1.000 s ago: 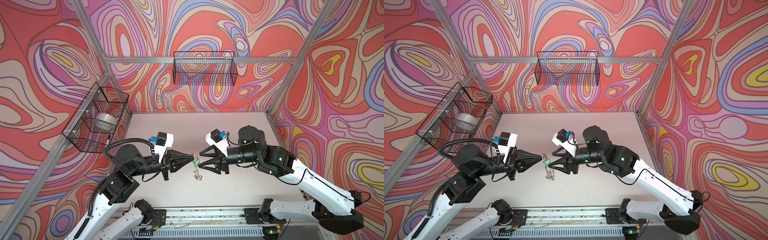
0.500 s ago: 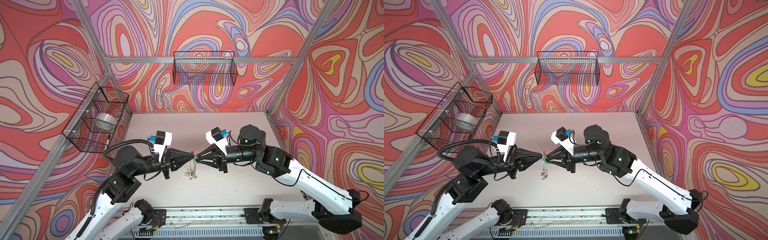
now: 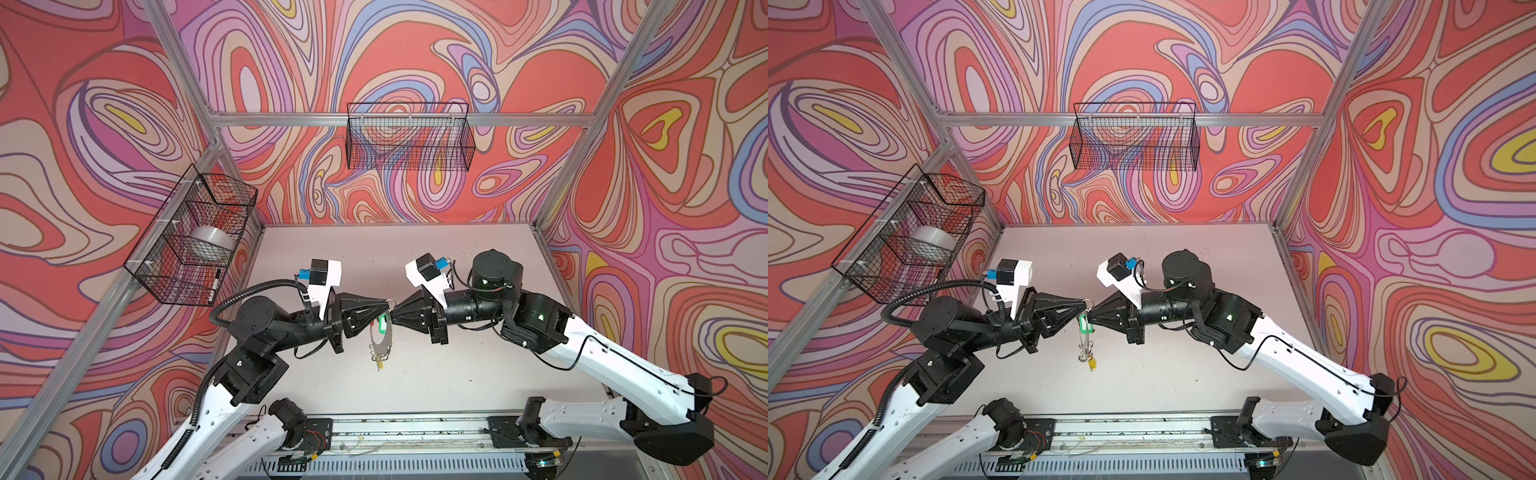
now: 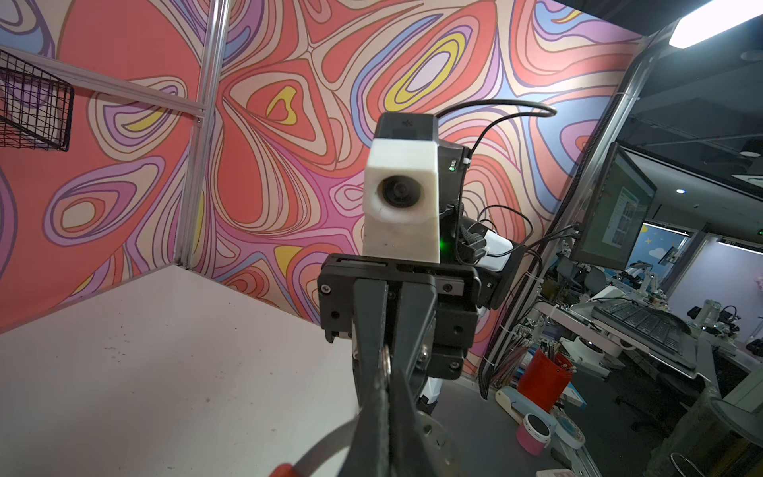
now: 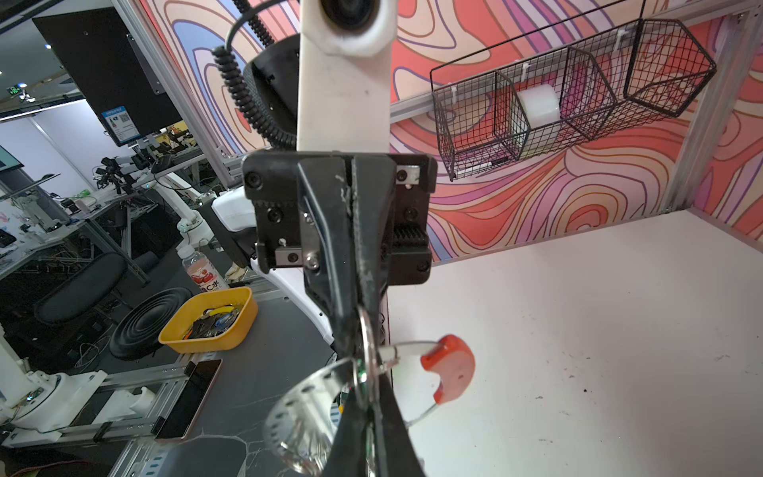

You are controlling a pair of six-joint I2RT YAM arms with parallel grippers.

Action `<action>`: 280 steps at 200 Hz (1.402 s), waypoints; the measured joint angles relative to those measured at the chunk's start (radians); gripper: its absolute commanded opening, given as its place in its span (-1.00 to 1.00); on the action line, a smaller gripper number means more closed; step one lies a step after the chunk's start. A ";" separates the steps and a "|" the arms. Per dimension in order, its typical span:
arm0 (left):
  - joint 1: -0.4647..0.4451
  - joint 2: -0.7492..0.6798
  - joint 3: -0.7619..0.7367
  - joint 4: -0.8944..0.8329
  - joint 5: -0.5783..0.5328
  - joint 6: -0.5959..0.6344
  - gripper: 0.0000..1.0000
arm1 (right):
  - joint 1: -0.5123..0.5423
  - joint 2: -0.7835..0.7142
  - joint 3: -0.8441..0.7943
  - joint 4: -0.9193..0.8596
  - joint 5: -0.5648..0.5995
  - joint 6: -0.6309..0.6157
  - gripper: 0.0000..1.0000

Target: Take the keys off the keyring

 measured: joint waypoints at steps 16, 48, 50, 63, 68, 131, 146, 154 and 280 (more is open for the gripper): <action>0.000 0.001 -0.007 0.020 0.000 -0.013 -1.00 | 0.000 0.000 -0.018 0.043 -0.005 0.014 -1.00; 0.000 0.000 -0.008 0.040 -0.003 -0.025 -1.00 | 0.002 0.010 -0.027 0.099 -0.012 0.032 -1.00; 0.000 0.000 -0.008 0.041 -0.004 -0.025 -1.00 | 0.002 0.010 -0.027 0.103 -0.012 0.032 -1.00; 0.000 -0.001 -0.008 0.046 -0.008 -0.025 -1.00 | 0.002 0.011 -0.032 0.118 -0.013 0.040 -1.00; 0.000 -0.002 -0.008 0.047 -0.010 -0.025 -1.00 | 0.002 0.011 -0.033 0.123 -0.013 0.043 -1.00; 0.000 -0.027 -0.005 -0.008 -0.018 0.015 -1.00 | 0.008 0.000 -0.033 0.063 0.024 0.035 -0.31; 0.000 -0.028 0.002 -0.025 -0.018 0.027 -1.00 | 0.008 -0.008 -0.031 0.026 0.040 0.030 -0.17; 0.000 -0.029 0.003 -0.029 -0.018 0.032 -1.00 | 0.008 -0.014 -0.028 0.005 0.047 0.028 -0.14; 0.000 -0.034 0.004 -0.055 -0.014 0.063 -1.00 | 0.008 -0.063 0.018 0.037 0.118 0.040 -0.20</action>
